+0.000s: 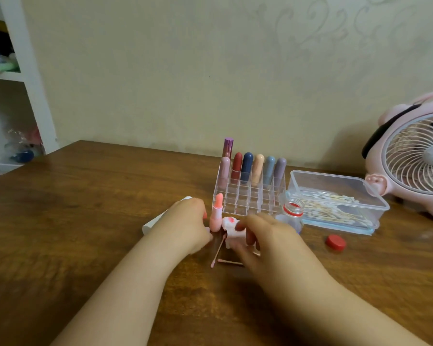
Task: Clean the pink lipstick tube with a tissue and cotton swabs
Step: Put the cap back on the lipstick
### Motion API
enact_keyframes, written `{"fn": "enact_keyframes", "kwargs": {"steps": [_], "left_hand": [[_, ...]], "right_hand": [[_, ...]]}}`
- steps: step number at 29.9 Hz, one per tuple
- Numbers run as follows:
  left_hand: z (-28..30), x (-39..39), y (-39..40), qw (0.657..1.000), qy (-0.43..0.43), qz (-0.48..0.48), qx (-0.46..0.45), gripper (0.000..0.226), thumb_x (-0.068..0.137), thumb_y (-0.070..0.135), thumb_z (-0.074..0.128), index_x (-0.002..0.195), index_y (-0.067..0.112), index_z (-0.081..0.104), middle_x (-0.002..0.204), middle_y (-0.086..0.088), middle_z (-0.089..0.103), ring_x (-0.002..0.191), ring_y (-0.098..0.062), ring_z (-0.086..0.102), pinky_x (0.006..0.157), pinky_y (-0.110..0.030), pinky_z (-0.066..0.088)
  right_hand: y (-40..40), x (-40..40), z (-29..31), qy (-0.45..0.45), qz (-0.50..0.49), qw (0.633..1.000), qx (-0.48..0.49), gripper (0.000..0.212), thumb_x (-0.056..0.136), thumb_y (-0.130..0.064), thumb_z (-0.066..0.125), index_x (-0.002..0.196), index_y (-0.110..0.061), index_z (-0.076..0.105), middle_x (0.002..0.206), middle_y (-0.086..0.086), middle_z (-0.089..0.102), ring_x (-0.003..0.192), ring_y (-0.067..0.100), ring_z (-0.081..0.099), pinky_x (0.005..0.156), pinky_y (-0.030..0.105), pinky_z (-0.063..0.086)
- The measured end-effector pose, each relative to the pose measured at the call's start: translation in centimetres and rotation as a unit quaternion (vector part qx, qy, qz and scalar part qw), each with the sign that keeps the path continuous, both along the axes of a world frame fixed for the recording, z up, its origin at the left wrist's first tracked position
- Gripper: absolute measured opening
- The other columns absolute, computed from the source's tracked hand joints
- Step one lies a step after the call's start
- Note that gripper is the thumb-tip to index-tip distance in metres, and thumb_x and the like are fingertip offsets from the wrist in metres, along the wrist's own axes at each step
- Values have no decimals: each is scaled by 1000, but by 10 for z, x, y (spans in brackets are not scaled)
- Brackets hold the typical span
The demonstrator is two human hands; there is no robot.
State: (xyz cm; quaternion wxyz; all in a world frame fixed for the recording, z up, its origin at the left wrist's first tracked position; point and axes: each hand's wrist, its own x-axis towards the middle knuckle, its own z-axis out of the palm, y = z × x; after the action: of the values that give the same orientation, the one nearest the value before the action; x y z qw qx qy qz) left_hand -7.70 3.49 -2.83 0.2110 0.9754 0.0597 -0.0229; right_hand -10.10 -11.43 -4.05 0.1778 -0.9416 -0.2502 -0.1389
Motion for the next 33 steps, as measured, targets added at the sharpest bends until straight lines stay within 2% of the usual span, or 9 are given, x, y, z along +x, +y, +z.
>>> {"fn": "enact_keyframes", "kwargs": {"steps": [4,6,10,14,17,22,27,30,33], "left_hand": [[-1,1,-1,998,-22,23,-54,41,82,25,67,120,17,52,119,-4,58,110,-19,55,90,-31,47],[-3,0,-1,997,-24,24,-66,37,83,25,65,117,17,53,117,-3,59,107,-19,56,87,-30,47],[-3,-1,0,998,-28,13,-59,30,86,22,61,114,17,53,115,-4,60,110,-21,55,92,-33,46],[-1,0,0,996,-42,18,-70,34,82,24,65,114,18,54,114,-4,60,105,-20,57,91,-33,49],[5,-2,-1,985,-78,19,-151,31,79,28,70,107,23,57,107,1,62,96,-16,60,85,-32,53],[15,-15,-10,941,-111,-88,-308,19,71,31,76,76,30,58,81,10,67,76,-6,62,59,-20,48],[16,-21,-16,899,-99,-169,-392,17,74,31,72,91,29,69,87,10,74,88,-7,68,86,-33,54],[16,-23,-17,854,-24,-225,-467,19,78,29,68,96,22,72,91,3,76,90,-10,69,91,-37,52],[18,-28,-15,790,61,-274,-545,24,81,25,62,97,11,72,92,-7,73,88,-17,68,86,-34,53]], "right_hand": [[22,30,14,15,-48,998,44,41,88,-41,58,123,-23,51,102,-9,55,84,2,46,75,17,44],[32,45,12,58,-81,994,45,43,87,-41,60,123,-19,53,95,-5,58,78,6,52,70,19,45],[43,66,-2,150,-108,980,76,31,83,-39,64,102,-14,64,83,-1,66,61,8,61,58,21,51],[44,67,-2,123,-90,980,128,23,82,-38,66,77,-15,66,75,6,68,67,14,63,66,28,53],[34,56,18,85,-65,981,161,27,77,-39,71,61,-24,56,56,-7,56,50,-1,53,49,11,42],[1,31,46,125,-24,957,259,35,67,-43,76,74,-9,68,61,9,64,46,0,48,43,11,38],[-20,12,46,160,74,899,400,41,59,-44,71,74,-5,70,68,20,66,61,27,63,62,34,55],[-31,9,45,228,142,850,453,21,71,-29,75,74,-8,72,60,9,68,52,11,61,50,19,49],[-38,4,47,286,198,808,475,16,71,-23,74,79,-10,74,61,10,68,46,15,56,47,21,47]]}}
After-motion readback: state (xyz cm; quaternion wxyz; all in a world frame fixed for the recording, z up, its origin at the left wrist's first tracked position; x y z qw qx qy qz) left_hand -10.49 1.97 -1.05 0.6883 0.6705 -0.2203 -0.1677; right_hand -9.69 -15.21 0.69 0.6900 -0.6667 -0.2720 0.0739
